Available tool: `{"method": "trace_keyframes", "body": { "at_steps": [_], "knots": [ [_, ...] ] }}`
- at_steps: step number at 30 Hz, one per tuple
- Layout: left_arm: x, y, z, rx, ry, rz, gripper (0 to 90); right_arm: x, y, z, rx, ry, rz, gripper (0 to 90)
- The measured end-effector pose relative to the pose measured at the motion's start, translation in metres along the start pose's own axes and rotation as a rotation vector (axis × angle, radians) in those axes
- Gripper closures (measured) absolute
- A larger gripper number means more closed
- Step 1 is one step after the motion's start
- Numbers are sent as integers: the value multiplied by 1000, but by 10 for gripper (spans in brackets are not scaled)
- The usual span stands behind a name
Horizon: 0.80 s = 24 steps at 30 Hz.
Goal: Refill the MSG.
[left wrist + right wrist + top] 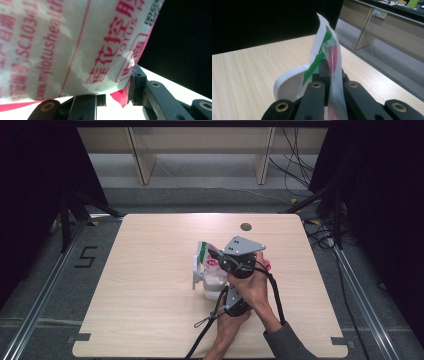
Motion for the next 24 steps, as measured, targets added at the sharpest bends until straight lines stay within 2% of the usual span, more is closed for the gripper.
{"method": "trace_keyframes", "body": {
  "at_steps": [1,3,4,6,7,8,12,14,16,17,18,19,20,21,22,23,24],
  "knots": [
    [-1,-2,-2,-6,33,-25,718,1,-1,1,5,-13,3,900],
    [1,-1,-2,-6,24,-17,718,2,-2,1,5,-17,7,900],
    [2,2,1,14,-25,25,718,3,-2,0,8,-23,9,899],
    [2,1,2,14,-26,22,718,2,-1,2,-10,-33,16,899],
    [1,-1,0,-2,13,-9,718,2,-2,1,2,-24,9,899],
    [2,1,1,10,-23,21,717,3,-3,0,6,-19,6,899],
    [1,2,2,14,-26,18,717,1,0,2,-6,-16,10,898],
    [1,-2,-1,-10,33,-32,717,2,-2,2,-6,-17,10,898],
    [2,-1,0,-9,19,-10,717,4,-4,1,7,-22,8,898],
    [1,-2,0,-6,19,-17,717,4,-3,3,5,-31,12,898],
    [2,1,2,13,-25,14,717,3,-2,3,0,-34,11,898],
    [2,2,2,16,-26,22,716,2,-2,1,7,-22,-1,898],
    [2,2,2,16,-25,24,716,1,-1,1,-6,-20,5,898],
    [2,0,1,8,-9,16,716,2,-2,1,-10,-29,9,898],
    [2,-2,-1,-4,34,-12,716,3,-2,1,-6,-21,12,898],
    [2,-3,-1,-7,42,-20,716,5,-3,1,5,-28,15,897],
    [2,-2,-1,-2,27,-9,716,5,-3,0,7,-22,13,897]
  ]
}}
Point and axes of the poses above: each handheld gripper's, and its own axes: y roughly backward along the jaws, x roughly out of its underside, z roughly to its left, the point moved 6 cm from there along -y, roughly forward along the jaws, and after that the axes turned 12 degrees about -z, right-handed, at the moved point
